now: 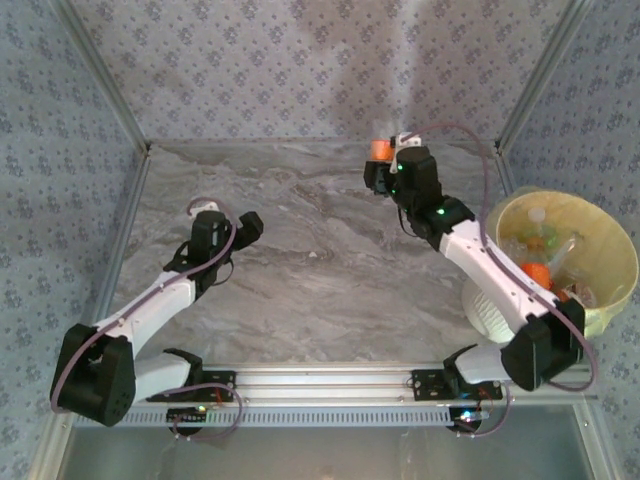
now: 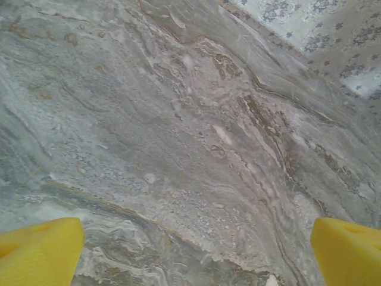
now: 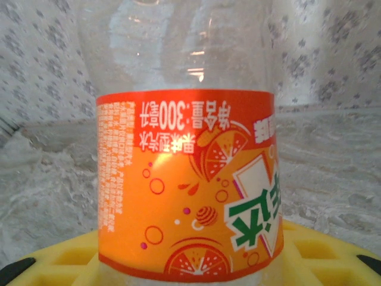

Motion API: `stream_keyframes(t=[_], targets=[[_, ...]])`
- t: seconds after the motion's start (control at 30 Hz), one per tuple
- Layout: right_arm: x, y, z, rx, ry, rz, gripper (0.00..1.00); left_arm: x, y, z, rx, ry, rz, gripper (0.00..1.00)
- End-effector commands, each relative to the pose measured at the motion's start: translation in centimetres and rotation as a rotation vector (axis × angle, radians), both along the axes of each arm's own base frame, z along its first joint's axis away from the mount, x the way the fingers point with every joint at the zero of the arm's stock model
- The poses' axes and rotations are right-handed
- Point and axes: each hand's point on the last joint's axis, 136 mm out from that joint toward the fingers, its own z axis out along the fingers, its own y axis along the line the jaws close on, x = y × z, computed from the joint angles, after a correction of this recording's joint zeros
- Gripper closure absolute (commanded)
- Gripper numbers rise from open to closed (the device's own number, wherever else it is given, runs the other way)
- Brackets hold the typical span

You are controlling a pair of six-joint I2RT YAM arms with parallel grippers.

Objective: Put the plastic bottles in the bin

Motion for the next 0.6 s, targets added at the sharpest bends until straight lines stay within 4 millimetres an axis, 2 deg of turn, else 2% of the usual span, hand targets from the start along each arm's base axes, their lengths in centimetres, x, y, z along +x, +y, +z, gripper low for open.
stream_keyframes(t=[0.0,0.1,0.2,0.33,0.4,0.57], targets=[[-2.1,-2.4,2.6,-0.022,-0.003,-0.032,0.59,0.9,-2.0,2.8,-0.072,-0.066,-0.043,0.02],[-4.0,-5.4,4.5,-0.034,-0.006,-0.084,0.59,1.0,-2.9,3.2,-0.074,-0.072,-0.066,0.02],[-6.0,-9.9,5.4,-0.071,0.016,-0.196,0.58,1.1,-3.5,3.4,-0.076,-0.073,-0.077,0.02],[-9.3,-16.5,4.8,-0.094,0.098,-0.374,0.58,1.5,-4.0,3.8,-0.080,-0.074,-0.087,0.02],[-10.9,-18.9,4.8,-0.104,0.110,-0.443,0.58,1.8,-4.5,4.3,-0.077,-0.077,-0.101,0.02],[-14.2,-22.8,4.3,-0.128,0.162,-0.564,0.57,2.3,-5.9,5.2,-0.068,-0.078,-0.137,0.02]])
